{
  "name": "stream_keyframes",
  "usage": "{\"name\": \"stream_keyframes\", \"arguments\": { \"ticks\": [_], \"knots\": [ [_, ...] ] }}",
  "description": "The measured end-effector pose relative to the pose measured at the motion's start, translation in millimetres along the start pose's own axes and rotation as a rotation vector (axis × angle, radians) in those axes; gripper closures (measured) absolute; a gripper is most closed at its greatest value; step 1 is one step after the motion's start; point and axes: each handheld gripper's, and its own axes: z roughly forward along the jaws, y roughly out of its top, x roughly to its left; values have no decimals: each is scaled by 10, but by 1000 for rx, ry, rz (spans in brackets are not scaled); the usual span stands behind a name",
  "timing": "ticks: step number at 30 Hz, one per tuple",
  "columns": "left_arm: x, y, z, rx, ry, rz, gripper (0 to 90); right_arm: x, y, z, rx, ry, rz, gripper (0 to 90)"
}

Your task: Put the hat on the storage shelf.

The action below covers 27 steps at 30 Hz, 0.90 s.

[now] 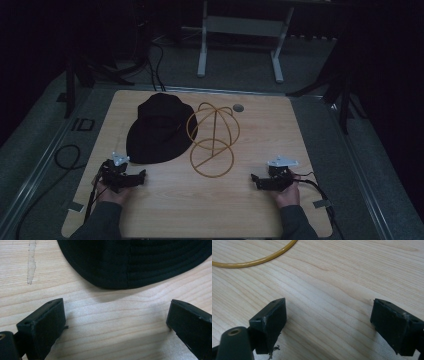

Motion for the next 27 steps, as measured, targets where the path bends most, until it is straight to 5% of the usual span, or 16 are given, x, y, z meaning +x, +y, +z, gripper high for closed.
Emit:
{"name": "stream_keyframes", "arguments": {
  "ticks": [8,14,27],
  "knots": [
    [49,22,-68,18,-21,19,199,-1,0,0,0,0,0,133],
    [118,41,-132,39,-22,4,445,-1,0,0,0,0,-1,133],
    [146,269,-337,-6,-54,10,507,0,0,0,0,0,0,133]
  ]
}}
